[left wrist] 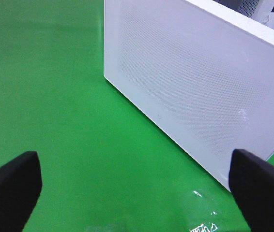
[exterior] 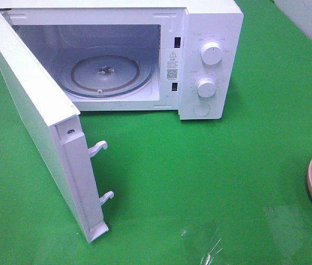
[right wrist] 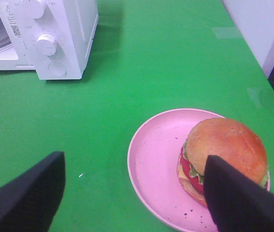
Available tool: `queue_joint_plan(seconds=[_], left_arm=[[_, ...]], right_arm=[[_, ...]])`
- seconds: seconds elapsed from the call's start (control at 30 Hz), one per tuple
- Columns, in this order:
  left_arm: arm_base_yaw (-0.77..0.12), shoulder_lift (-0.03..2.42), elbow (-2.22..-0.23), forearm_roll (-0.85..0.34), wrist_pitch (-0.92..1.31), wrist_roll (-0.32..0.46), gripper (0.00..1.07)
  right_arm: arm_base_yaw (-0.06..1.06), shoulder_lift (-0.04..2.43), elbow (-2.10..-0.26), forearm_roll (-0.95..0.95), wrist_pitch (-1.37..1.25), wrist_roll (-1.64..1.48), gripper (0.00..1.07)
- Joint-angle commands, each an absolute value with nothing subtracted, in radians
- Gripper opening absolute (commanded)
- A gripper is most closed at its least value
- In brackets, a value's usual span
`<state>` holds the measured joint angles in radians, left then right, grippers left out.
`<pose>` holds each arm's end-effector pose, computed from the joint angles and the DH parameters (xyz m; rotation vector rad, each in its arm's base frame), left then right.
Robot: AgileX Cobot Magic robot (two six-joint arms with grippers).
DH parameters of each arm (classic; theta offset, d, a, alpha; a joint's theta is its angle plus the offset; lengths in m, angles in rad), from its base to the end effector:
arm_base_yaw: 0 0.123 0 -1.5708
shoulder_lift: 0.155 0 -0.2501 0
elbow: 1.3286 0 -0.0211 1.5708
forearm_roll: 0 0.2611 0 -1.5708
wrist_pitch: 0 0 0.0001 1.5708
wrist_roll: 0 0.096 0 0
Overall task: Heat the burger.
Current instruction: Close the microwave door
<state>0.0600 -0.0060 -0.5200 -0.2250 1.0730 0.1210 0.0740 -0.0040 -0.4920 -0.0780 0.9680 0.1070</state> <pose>0.0399 -0.0165 0.2867 0.0768 2.0123 -0.1533 0.0482 -0.0026 0.2861 0.0313 1.9532 0.0274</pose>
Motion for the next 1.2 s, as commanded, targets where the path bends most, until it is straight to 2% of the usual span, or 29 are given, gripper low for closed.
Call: queue_joint_plan(seconds=[0.03, 0.13, 0.2, 0.23, 0.27, 0.3, 0.33, 0.37, 0.4, 0.43, 0.47, 0.5, 0.53, 0.57, 0.6, 0.7, 0.77, 0.8, 0.83, 0.87, 1.0, 1.2], left_arm=[[0.062, -0.005, -0.52, -0.233, 1.058, 0.104, 0.95], [0.062, -0.004, -0.539, -0.229, 1.009, 0.08, 0.89], [0.062, 0.014, -0.548, -0.224, 0.95, 0.075, 0.75], [0.062, 0.014, -0.548, -0.224, 0.95, 0.075, 0.75], [0.062, 0.036, -0.548, -0.224, 0.926, 0.074, 0.62], [0.062, 0.036, -0.548, -0.224, 0.926, 0.074, 0.62], [0.062, 0.063, -0.548, -0.224, 0.905, 0.074, 0.46], [0.062, 0.063, -0.548, -0.224, 0.905, 0.074, 0.46], [0.062, 0.101, -0.546, -0.223, 0.872, 0.075, 0.29], [0.062, 0.13, -0.546, -0.223, 0.845, 0.075, 0.18], [0.062, 0.13, -0.546, -0.223, 0.845, 0.075, 0.18], [0.062, 0.169, -0.546, -0.224, 0.805, 0.075, 0.05], [0.062, 0.169, -0.546, -0.224, 0.805, 0.075, 0.05], [0.062, 0.219, -0.546, -0.223, 0.749, 0.078, 0.0], [0.062, 0.271, -0.534, -0.223, 0.671, 0.079, 0.0], [0.062, 0.295, -0.524, -0.223, 0.626, 0.087, 0.0], [0.062, 0.372, -0.466, -0.234, 0.431, 0.142, 0.0], [0.062, 0.372, -0.466, -0.234, 0.431, 0.142, 0.0], [0.062, 0.414, -0.42, -0.252, 0.291, 0.157, 0.0], [0.062, 0.414, -0.42, -0.252, 0.291, 0.157, 0.0], [0.062, 0.518, -0.318, -0.257, 0.0, 0.218, 0.0], [0.062, 0.609, -0.229, -0.257, -0.219, 0.212, 0.0]], right_arm=[[0.069, -0.03, -0.489, -0.072, 0.962, 0.097, 0.76], [0.069, -0.03, -0.489, -0.072, 0.962, 0.097, 0.76], [0.069, -0.03, -0.489, -0.072, 0.962, 0.097, 0.76], [0.069, -0.03, -0.489, -0.072, 0.962, 0.097, 0.76], [0.069, -0.03, -0.489, -0.072, 0.962, 0.097, 0.76], [0.069, -0.03, -0.489, -0.072, 0.962, 0.097, 0.76], [0.069, -0.03, -0.489, -0.072, 0.962, 0.097, 0.76], [0.069, -0.03, -0.489, -0.072, 0.962, 0.097, 0.76], [0.069, -0.03, -0.489, -0.072, 0.962, 0.097, 0.76], [0.069, -0.03, -0.489, -0.072, 0.962, 0.097, 0.76], [0.069, -0.03, -0.489, -0.072, 0.962, 0.097, 0.76], [0.069, -0.03, -0.489, -0.072, 0.962, 0.097, 0.76], [0.069, -0.03, -0.489, -0.072, 0.962, 0.097, 0.76], [0.069, -0.03, -0.489, -0.072, 0.962, 0.097, 0.76], [0.069, -0.03, -0.489, -0.072, 0.962, 0.097, 0.76], [0.069, -0.03, -0.489, -0.072, 0.962, 0.097, 0.76], [0.069, -0.03, -0.489, -0.072, 0.962, 0.097, 0.76], [0.069, -0.03, -0.489, -0.072, 0.962, 0.097, 0.76], [0.069, -0.03, -0.489, -0.072, 0.962, 0.097, 0.76], [0.069, -0.03, -0.489, -0.072, 0.962, 0.097, 0.76], [0.069, -0.03, -0.489, -0.072, 0.962, 0.097, 0.76], [0.069, -0.03, -0.489, -0.072, 0.962, 0.097, 0.76]])
